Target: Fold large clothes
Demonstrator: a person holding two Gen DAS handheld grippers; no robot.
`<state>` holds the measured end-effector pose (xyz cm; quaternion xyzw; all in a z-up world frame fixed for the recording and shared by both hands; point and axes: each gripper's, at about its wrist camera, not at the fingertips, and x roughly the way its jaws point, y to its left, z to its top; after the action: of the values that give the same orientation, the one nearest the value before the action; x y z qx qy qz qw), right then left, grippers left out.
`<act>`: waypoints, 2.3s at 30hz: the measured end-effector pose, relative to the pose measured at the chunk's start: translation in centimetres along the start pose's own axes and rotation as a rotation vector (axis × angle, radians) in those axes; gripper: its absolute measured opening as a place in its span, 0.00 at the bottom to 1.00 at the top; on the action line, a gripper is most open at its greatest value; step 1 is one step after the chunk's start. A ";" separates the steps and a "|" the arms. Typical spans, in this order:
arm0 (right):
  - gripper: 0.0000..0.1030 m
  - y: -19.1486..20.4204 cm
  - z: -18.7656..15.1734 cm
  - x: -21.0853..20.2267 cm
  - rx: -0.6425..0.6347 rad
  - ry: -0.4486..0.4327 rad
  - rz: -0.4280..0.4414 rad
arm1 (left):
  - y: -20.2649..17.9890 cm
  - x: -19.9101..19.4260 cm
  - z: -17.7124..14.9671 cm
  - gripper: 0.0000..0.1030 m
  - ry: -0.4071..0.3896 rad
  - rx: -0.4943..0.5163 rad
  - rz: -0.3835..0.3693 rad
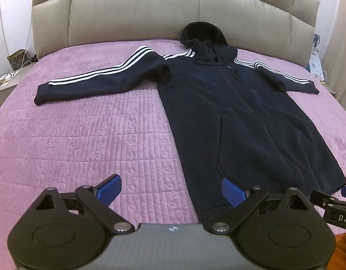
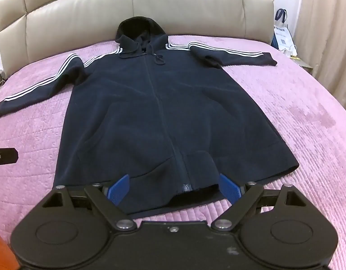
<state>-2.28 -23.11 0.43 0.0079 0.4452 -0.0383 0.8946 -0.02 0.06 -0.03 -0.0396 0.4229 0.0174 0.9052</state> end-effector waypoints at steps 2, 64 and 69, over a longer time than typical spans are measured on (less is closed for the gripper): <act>0.99 0.0 0.0 0.1 0.004 0.004 0.001 | 0.2 0.0 -0.1 0.95 0.002 -0.011 -0.013; 0.99 -12.9 14.8 13.0 0.092 -0.310 0.118 | -12.4 8.7 15.1 0.77 -0.298 -0.047 -0.193; 0.98 -15.2 18.3 20.5 0.080 -0.280 0.039 | -14.3 17.5 12.0 0.76 -0.181 0.038 -0.144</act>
<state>23.45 -40.43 -4.58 0.0469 0.3139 -0.0394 0.9475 21.35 -13.18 -4.98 -0.0509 0.3359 -0.0523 0.9391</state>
